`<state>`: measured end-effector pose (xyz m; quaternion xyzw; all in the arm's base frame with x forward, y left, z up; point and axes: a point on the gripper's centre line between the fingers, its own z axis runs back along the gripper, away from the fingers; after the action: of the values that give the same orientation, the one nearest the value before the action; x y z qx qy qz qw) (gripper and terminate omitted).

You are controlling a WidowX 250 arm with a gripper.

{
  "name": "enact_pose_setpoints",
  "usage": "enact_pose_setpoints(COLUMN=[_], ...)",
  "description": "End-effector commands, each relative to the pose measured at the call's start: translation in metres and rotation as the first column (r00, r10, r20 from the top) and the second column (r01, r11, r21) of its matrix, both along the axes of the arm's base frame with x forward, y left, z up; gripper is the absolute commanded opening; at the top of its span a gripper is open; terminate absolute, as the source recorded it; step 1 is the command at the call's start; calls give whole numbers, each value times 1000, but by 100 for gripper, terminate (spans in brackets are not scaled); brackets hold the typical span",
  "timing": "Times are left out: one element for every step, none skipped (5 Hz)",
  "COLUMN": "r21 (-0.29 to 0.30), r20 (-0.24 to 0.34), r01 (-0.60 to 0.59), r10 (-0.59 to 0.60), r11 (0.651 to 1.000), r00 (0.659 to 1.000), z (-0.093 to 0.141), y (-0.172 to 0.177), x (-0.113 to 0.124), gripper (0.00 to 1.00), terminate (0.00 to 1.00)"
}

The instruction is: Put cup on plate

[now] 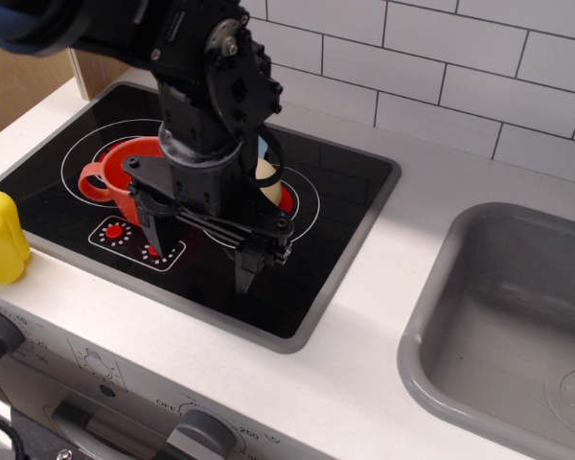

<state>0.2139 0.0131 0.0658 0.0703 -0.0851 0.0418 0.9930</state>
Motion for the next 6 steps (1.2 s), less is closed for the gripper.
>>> enact_pose_setpoints(r21=[0, -19, -38, -17, -25, -5], r20=[0, -28, -92, -93, -134, -138], r01=[0, 112, 192, 276, 503, 679], r10=[0, -112, -194, -277, -501, -674], r11=[1000, 994, 981, 961, 864, 734], r00=[1000, 993, 977, 956, 855, 726], z=[0, 26, 46, 63, 58, 48], y=[0, 22, 41, 68, 85, 98], x=[0, -2, -4, 0, 9, 12], gripper=[100, 100, 100, 100, 100, 100], terminate=[0, 0, 0, 0, 0, 0])
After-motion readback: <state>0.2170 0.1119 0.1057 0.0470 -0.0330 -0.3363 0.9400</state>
